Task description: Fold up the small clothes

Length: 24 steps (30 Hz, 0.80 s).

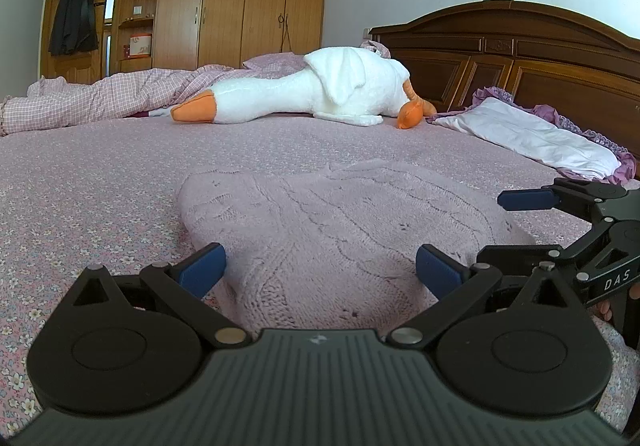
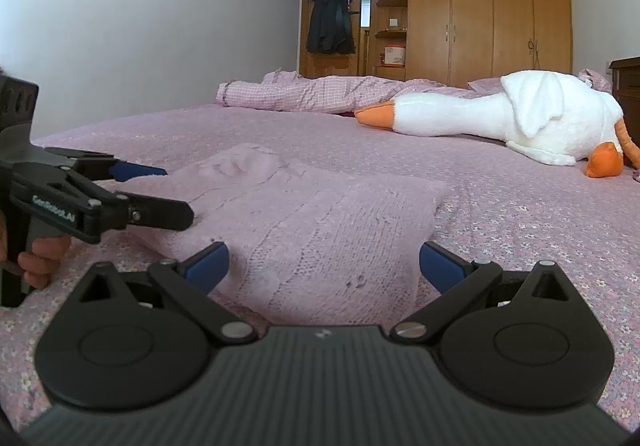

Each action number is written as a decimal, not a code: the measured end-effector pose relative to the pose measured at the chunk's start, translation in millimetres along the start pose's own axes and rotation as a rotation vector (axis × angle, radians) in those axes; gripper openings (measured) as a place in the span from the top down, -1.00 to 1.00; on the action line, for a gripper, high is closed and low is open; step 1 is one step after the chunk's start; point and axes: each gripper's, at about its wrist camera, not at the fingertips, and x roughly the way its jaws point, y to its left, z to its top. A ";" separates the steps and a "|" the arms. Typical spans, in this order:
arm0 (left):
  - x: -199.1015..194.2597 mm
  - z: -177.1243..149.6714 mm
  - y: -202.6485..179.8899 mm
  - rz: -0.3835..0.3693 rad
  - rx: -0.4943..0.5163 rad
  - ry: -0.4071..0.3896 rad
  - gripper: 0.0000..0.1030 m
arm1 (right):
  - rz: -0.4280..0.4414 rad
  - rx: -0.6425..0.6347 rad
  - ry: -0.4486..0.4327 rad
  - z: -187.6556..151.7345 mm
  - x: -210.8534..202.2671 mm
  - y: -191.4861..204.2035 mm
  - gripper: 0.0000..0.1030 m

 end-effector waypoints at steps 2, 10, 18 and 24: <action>-0.1 0.2 -0.1 0.000 0.000 0.001 -1.00 | 0.001 0.001 0.000 -0.2 -0.2 0.1 -1.00; 1.4 -3.4 0.7 0.000 0.006 0.008 -1.00 | 0.006 -0.006 0.012 0.3 1.1 1.0 -1.00; 1.0 -3.2 1.0 0.000 0.006 0.008 -1.00 | 0.008 -0.006 0.020 0.5 1.4 1.3 -1.00; 0.9 -3.1 1.1 0.000 0.006 0.008 -1.00 | 0.007 -0.011 0.027 0.1 2.2 2.7 -1.00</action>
